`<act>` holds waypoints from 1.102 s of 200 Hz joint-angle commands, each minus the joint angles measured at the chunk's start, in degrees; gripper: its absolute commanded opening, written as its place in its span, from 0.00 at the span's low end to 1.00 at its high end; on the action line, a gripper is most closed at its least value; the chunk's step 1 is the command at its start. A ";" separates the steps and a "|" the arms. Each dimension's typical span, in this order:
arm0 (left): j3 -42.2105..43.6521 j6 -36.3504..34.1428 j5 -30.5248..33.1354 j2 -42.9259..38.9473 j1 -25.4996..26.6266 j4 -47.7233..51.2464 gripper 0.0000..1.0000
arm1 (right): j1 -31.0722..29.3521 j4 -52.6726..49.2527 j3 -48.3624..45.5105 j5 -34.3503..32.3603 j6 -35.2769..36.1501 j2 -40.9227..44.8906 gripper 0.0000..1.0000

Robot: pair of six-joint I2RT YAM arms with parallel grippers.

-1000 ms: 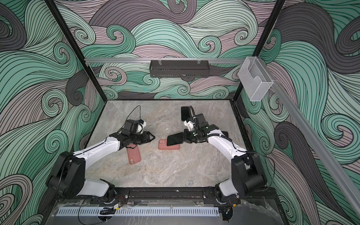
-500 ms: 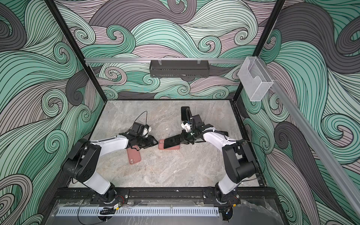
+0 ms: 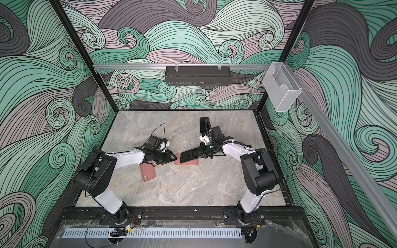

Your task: Put the phone into the phone case

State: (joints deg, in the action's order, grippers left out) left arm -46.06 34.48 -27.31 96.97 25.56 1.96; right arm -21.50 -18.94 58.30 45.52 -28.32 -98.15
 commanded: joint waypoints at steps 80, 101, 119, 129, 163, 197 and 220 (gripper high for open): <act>-3.06 0.76 -2.01 3.48 0.19 -2.18 0.40 | 0.49 1.84 1.67 6.87 0.72 -4.65 0.00; -3.40 0.79 -2.31 4.11 0.19 -2.37 0.39 | 0.48 2.58 1.62 7.12 0.63 -5.76 0.00; -3.55 0.94 -2.57 4.57 0.21 -2.37 0.39 | 0.43 3.08 1.68 7.39 0.48 -6.59 0.00; -3.51 1.19 -2.74 4.67 0.28 -2.65 0.38 | 0.47 3.37 1.76 7.70 0.38 -7.04 0.00; -3.42 1.56 -3.08 4.56 0.37 -3.13 0.38 | 0.47 4.79 1.74 8.10 -0.16 -8.19 0.00; -3.68 1.47 -3.06 4.63 0.37 -2.96 0.38 | 0.41 4.03 2.09 7.41 1.28 -9.16 0.00; -3.94 1.47 -3.10 4.98 0.37 -2.92 0.37 | 0.49 3.20 2.21 7.39 2.47 -9.74 0.00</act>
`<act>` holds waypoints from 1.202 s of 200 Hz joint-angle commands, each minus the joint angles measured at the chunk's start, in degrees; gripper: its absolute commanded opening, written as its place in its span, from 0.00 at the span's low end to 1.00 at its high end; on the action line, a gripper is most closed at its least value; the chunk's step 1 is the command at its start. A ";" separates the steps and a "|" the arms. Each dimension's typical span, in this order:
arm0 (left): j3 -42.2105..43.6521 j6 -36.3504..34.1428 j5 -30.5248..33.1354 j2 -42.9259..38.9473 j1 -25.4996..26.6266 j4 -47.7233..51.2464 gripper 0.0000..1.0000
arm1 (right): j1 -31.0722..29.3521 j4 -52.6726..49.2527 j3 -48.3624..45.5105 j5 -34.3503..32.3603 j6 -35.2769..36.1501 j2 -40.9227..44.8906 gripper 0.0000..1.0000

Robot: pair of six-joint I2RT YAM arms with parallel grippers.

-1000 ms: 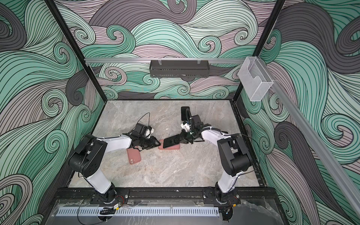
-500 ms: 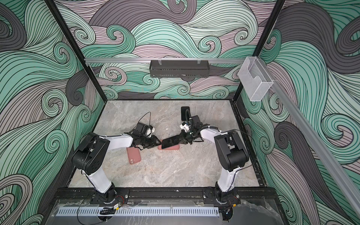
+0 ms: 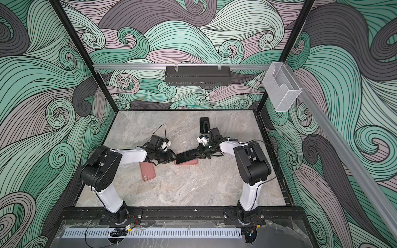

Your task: Put the phone into the phone case

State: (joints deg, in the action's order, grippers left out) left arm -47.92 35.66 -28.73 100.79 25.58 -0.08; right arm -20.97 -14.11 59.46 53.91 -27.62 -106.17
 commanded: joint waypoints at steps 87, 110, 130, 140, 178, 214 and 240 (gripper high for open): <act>-2.92 -0.02 -1.42 1.51 0.43 -0.50 0.36 | -1.03 -0.73 1.55 0.93 2.65 -4.21 0.00; -3.14 -0.04 -1.46 2.00 0.45 -0.47 0.36 | -1.44 -0.87 1.84 0.99 3.02 -5.08 0.00; -3.24 -0.13 -1.36 2.17 0.44 -0.37 0.36 | -1.62 -1.36 2.13 0.56 3.52 -5.62 0.00; -3.29 -0.27 -0.93 2.29 0.49 -0.05 0.35 | -1.65 -2.07 2.29 -0.12 3.97 -5.72 0.01; -3.41 -0.72 0.43 3.24 0.44 1.92 0.28 | -1.81 -7.62 3.88 -4.68 6.85 -5.15 0.05; -3.38 -0.68 0.61 3.87 0.50 1.92 0.28 | -1.79 -11.36 4.96 -7.79 8.78 -4.07 0.16; -3.82 -0.59 0.87 4.50 0.52 2.40 0.27 | -1.80 -13.62 5.57 -10.20 10.03 -2.79 0.27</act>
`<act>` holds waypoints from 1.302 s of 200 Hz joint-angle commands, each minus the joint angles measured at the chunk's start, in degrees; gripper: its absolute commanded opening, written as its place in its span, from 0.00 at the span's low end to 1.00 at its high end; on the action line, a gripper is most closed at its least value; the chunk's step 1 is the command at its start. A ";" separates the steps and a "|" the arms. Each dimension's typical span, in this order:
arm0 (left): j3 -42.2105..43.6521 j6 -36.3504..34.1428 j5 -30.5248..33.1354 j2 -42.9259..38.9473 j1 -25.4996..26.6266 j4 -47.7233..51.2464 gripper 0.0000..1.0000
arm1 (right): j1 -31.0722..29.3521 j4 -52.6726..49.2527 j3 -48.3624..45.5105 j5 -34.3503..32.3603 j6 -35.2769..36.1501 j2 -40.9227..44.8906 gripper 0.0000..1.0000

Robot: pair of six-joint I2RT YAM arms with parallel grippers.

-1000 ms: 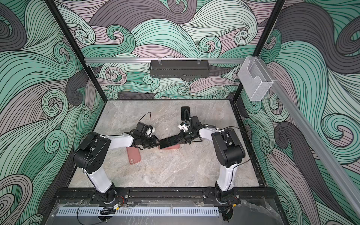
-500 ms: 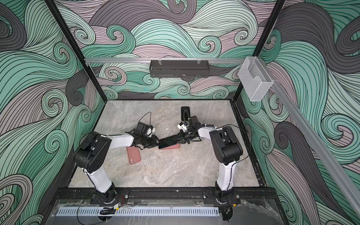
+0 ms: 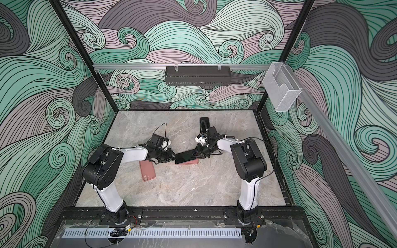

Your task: Put the phone into the phone case

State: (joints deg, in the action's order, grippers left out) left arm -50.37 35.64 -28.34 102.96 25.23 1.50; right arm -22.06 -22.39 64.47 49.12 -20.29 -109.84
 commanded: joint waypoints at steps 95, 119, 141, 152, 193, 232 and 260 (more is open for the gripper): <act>-1.32 -0.48 0.74 2.90 0.87 1.32 0.22 | -0.75 -16.46 4.76 -16.50 7.19 5.01 0.40; -1.09 -0.30 0.57 2.62 0.88 1.32 0.22 | -0.96 -19.58 5.82 -21.21 7.95 6.33 0.40; -0.83 -0.04 0.08 2.10 0.96 1.34 0.22 | -1.44 -21.30 5.78 -23.69 8.08 7.18 0.37; -0.75 0.13 -0.26 1.55 0.96 1.19 0.24 | -1.79 -21.38 5.22 -23.93 7.88 7.58 0.35; -0.26 0.58 -1.54 -0.67 1.19 1.61 0.29 | -4.18 -20.08 3.61 -25.47 6.23 6.74 0.26; 0.35 0.66 -1.55 -1.62 1.22 2.31 0.29 | -5.48 -18.28 3.64 -26.08 4.56 4.37 0.22; 0.88 0.92 -1.68 -1.75 1.38 1.96 0.29 | -6.11 -18.37 4.41 -27.68 4.13 2.69 0.24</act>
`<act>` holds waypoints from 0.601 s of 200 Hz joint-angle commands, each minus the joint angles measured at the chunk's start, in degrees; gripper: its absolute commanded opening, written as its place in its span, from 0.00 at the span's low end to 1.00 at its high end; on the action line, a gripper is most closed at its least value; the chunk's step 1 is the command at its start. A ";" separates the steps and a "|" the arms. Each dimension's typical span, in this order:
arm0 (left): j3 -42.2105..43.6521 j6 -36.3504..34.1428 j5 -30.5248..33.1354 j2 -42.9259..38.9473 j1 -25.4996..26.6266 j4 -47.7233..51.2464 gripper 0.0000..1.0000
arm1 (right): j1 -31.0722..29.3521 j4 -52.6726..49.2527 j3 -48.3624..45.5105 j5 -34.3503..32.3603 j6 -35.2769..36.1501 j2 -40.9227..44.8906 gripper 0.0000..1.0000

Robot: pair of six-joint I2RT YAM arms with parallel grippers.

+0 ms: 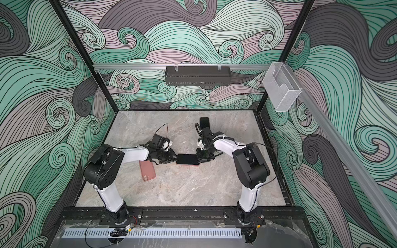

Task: Put the phone into the phone case
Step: 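Push the phone into the case with the right gripper while the left holds it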

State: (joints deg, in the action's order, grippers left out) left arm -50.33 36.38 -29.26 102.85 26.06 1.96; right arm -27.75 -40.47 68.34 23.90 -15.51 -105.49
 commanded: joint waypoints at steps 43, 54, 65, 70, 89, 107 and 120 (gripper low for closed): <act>0.97 0.40 -0.89 -1.86 0.72 1.12 0.29 | -1.07 -0.75 0.59 -4.49 -0.93 -2.26 0.23; 0.80 0.36 -1.14 -1.69 0.66 1.04 0.29 | -1.30 -0.57 0.65 -4.20 -0.88 -2.41 0.21; 0.66 0.49 -1.33 -1.50 0.66 0.81 0.29 | -1.50 -0.31 0.79 -3.79 -0.88 -2.69 0.20; 0.67 0.53 -1.41 -1.34 0.73 0.69 0.29 | -1.58 -0.17 0.81 -3.46 -0.93 -2.85 0.19; 0.78 0.79 -1.70 -1.25 0.91 0.25 0.29 | -1.78 0.55 1.10 -2.12 -1.19 -3.74 0.17; 0.95 1.05 -1.91 -1.51 1.10 0.09 0.29 | -1.87 1.16 1.27 -1.01 -1.45 -4.54 0.16; 1.04 1.10 -2.03 -1.82 1.28 0.00 0.29 | -1.87 1.68 1.36 -0.49 -1.52 -4.79 0.16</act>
State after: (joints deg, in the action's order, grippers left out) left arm -49.82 37.04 -29.87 102.52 26.39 1.80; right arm -28.95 -40.80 68.99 21.47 -16.75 -107.85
